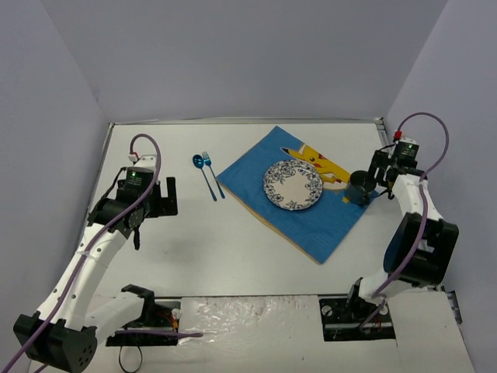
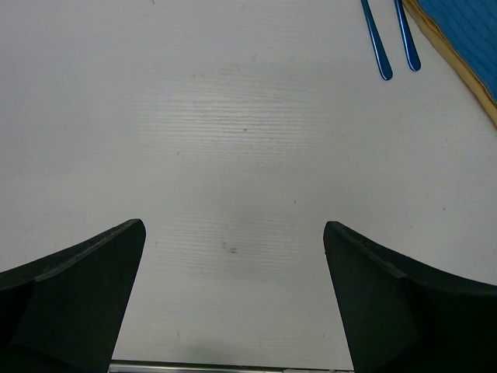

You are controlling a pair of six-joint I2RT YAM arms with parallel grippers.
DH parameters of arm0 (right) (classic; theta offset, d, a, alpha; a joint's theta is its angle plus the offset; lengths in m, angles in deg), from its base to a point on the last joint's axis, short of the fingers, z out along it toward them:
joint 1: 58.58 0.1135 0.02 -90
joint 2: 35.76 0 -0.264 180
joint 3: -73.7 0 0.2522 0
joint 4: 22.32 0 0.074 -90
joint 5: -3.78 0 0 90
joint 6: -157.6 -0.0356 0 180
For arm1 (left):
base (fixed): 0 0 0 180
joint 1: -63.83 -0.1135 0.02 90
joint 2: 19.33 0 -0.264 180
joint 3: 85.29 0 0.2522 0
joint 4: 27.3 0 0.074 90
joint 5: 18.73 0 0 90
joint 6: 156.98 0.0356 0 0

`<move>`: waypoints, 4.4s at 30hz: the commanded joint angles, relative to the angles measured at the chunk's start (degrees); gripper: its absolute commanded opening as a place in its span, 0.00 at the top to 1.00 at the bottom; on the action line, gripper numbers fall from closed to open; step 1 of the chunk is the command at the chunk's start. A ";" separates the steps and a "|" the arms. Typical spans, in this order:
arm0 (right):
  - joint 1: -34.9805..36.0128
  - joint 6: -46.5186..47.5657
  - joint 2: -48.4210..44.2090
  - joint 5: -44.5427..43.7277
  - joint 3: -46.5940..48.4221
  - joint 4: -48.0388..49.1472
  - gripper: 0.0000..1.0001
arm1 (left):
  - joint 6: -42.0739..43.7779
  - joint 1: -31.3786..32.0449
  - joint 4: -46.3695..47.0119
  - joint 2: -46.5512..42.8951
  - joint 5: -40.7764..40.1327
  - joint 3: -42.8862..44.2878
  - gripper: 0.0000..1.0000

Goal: Set the dinner table for one person

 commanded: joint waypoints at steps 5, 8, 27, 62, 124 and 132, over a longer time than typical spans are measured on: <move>2.86 -9.90 -16.19 1.94 4.58 1.85 0.09 | -2.01 -0.37 3.31 2.99 1.39 0.83 0.03; 6.17 -11.66 -18.12 3.86 5.77 1.84 0.01 | -4.25 -0.37 4.26 4.76 2.39 1.61 0.03; 28.52 -17.59 -35.67 8.77 -3.41 5.13 0.00 | -27.07 3.88 18.76 37.55 -9.67 17.67 0.08; 31.77 -15.68 -40.19 13.63 -14.13 7.42 0.00 | -28.34 7.77 15.21 69.17 -11.31 46.13 0.64; 31.86 -17.72 -42.89 12.57 -16.12 5.58 0.00 | 21.42 17.37 24.45 75.03 14.58 64.32 1.00; 31.86 -17.43 -42.80 12.84 -15.91 5.45 0.00 | 23.61 17.39 23.15 80.15 14.41 68.96 1.00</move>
